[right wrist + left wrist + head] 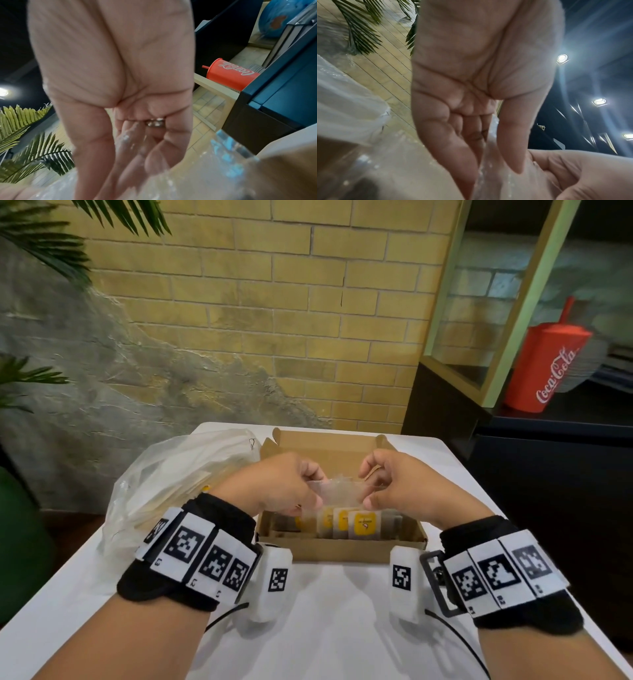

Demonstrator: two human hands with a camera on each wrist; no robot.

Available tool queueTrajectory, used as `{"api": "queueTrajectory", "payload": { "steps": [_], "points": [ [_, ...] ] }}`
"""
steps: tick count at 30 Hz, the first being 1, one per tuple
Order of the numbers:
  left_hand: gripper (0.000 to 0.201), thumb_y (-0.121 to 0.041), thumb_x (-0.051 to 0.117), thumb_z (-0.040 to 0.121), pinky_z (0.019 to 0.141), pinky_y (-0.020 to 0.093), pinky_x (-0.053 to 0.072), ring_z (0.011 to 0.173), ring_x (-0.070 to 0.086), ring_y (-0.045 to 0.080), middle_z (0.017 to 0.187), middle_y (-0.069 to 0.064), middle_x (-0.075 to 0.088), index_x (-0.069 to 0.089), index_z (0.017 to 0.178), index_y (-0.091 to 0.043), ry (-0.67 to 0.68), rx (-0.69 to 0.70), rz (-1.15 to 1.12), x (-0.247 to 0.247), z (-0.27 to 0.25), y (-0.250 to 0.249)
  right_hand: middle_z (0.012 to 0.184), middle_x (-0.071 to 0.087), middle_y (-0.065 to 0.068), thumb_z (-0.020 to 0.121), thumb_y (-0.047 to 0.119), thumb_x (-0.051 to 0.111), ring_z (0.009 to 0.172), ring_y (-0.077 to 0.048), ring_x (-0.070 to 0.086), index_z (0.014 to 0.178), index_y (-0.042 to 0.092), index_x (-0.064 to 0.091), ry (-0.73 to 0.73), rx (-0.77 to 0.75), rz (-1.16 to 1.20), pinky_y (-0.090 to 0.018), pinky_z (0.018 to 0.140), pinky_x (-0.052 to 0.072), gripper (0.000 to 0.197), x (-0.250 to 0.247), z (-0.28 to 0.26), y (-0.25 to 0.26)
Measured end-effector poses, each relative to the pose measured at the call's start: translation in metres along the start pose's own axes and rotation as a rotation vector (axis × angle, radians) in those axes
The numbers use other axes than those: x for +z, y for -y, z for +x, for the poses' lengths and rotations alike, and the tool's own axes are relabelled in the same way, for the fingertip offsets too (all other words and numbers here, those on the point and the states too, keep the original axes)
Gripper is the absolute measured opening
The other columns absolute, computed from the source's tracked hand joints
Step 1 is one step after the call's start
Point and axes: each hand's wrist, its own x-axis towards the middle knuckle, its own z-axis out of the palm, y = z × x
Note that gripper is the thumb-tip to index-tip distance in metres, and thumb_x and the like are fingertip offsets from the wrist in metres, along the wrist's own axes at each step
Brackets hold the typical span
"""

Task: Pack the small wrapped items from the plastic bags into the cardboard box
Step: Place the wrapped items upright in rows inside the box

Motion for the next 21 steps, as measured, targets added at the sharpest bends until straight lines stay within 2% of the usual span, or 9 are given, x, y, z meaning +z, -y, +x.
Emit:
{"api": "queueTrajectory", "payload": {
  "steps": [2,5,6,7,9,12,15,17,21],
  "points": [
    [0.017,-0.002,0.065,0.083,0.078,0.031,0.052,0.072,0.053,0.018,0.078,0.005,0.057,0.061,0.075,-0.016,-0.011,0.005,0.022,0.001,-0.001,-0.001,0.086,0.070,-0.001,0.075,0.001,0.071,0.083,-0.013,0.064,0.087,0.023,0.056,0.026,0.006,-0.092,-0.026,0.078,0.050,0.029,-0.002,-0.001,-0.001],
    [0.013,-0.010,0.068,0.082,0.058,0.018,0.048,0.060,0.051,0.012,0.068,0.001,0.056,0.064,0.072,-0.017,-0.050,0.010,0.070,0.002,-0.002,-0.003,0.087,0.070,0.002,0.075,0.007,0.072,0.086,-0.013,0.063,0.077,0.026,0.063,0.091,0.033,-0.192,-0.027,0.080,0.052,0.021,-0.005,-0.003,-0.003],
    [0.013,-0.011,0.068,0.082,0.053,0.017,0.045,0.055,0.049,0.011,0.065,0.000,0.056,0.065,0.071,-0.017,-0.074,0.020,0.089,0.002,-0.003,-0.003,0.086,0.070,0.003,0.076,0.009,0.072,0.086,-0.012,0.063,0.076,0.025,0.067,0.100,0.045,-0.196,-0.027,0.080,0.052,0.017,-0.006,-0.004,-0.004],
    [0.013,-0.011,0.068,0.082,0.052,0.018,0.043,0.054,0.048,0.012,0.063,0.001,0.055,0.066,0.071,-0.017,-0.095,0.033,0.092,0.002,-0.003,-0.003,0.086,0.071,0.002,0.077,0.010,0.071,0.086,-0.012,0.063,0.075,0.023,0.070,0.098,0.058,-0.188,-0.028,0.080,0.053,0.013,-0.006,-0.004,-0.004],
    [0.013,-0.010,0.069,0.081,0.058,0.023,0.045,0.061,0.050,0.017,0.064,0.002,0.056,0.066,0.070,-0.017,-0.141,0.056,0.051,0.002,-0.001,-0.003,0.080,0.070,0.001,0.078,0.011,0.070,0.080,-0.013,0.062,0.075,0.021,0.072,0.059,0.075,-0.149,-0.028,0.076,0.054,0.011,-0.006,-0.003,-0.005],
    [0.017,-0.011,0.070,0.081,0.061,0.024,0.042,0.068,0.053,0.016,0.068,0.003,0.063,0.066,0.066,-0.020,-0.258,0.098,-0.003,0.000,0.000,-0.005,0.070,0.065,0.004,0.079,0.009,0.068,0.068,-0.008,0.056,0.073,0.017,0.070,-0.092,0.060,-0.111,-0.024,0.066,0.048,0.011,-0.008,0.001,-0.008],
    [0.019,-0.011,0.070,0.081,0.057,0.022,0.039,0.066,0.053,0.016,0.064,0.000,0.062,0.066,0.065,-0.021,-0.359,0.178,-0.048,-0.002,0.000,-0.007,0.076,0.066,0.003,0.080,0.009,0.066,0.072,-0.007,0.057,0.074,0.014,0.069,-0.217,0.056,-0.001,-0.025,0.067,0.047,0.008,-0.012,0.003,-0.011],
    [0.012,-0.010,0.069,0.082,0.057,0.022,0.039,0.062,0.051,0.014,0.062,-0.002,0.059,0.067,0.070,-0.014,-0.422,0.211,-0.086,-0.004,0.000,-0.007,0.076,0.065,0.005,0.080,0.009,0.065,0.074,-0.005,0.056,0.071,0.014,0.067,-0.283,0.027,0.031,-0.024,0.068,0.044,0.010,-0.014,0.003,-0.013],
    [0.012,-0.009,0.067,0.083,0.054,0.017,0.038,0.056,0.047,0.008,0.062,-0.002,0.055,0.066,0.072,-0.013,-0.515,0.262,-0.140,-0.008,0.000,-0.008,0.074,0.064,0.003,0.080,0.005,0.064,0.071,-0.004,0.055,0.072,0.009,0.065,-0.360,-0.028,0.094,-0.023,0.068,0.044,0.009,-0.020,-0.001,-0.010]
  ]
}}
